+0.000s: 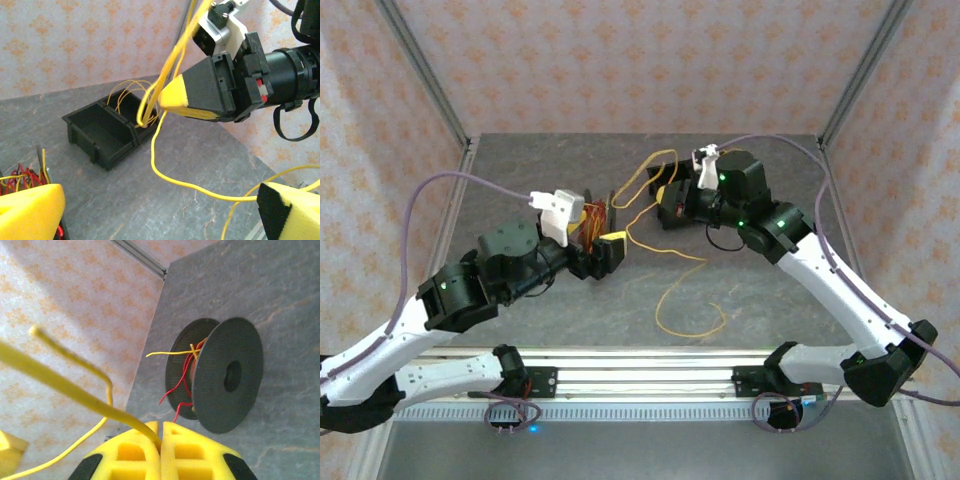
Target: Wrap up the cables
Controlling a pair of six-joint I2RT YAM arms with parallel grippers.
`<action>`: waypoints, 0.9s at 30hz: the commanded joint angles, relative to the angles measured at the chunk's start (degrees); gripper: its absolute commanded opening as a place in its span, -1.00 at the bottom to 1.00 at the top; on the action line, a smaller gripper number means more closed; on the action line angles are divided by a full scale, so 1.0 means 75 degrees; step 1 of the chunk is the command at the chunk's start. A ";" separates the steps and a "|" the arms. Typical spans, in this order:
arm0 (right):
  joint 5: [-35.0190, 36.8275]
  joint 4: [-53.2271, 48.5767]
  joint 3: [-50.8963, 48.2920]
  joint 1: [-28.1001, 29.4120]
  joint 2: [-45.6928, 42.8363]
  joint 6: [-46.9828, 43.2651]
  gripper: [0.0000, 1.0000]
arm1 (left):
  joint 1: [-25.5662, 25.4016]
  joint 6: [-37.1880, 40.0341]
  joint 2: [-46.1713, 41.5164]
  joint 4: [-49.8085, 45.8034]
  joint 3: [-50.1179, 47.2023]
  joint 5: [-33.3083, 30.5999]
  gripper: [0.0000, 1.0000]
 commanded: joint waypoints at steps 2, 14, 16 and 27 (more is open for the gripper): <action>-0.0982 -0.0203 0.0332 -0.0033 0.0172 0.0827 -1.00 | 0.0208 0.0532 -0.0043 0.1692 -0.0681 -0.0140 0.98; -0.1830 -0.0203 0.0078 -0.0034 0.0169 0.1056 -1.00 | 0.1491 -0.0361 0.0474 0.3373 -0.1080 0.1696 -0.08; -0.1945 -0.0109 0.0016 -0.0034 0.0140 0.1094 -1.00 | 0.1500 -0.0371 0.0542 0.3307 -0.1029 0.1715 -0.20; -0.1084 -0.0773 0.0071 -0.0439 0.0039 0.0791 -1.00 | 0.1562 -0.0689 -0.0157 0.2690 -0.1087 0.2122 0.94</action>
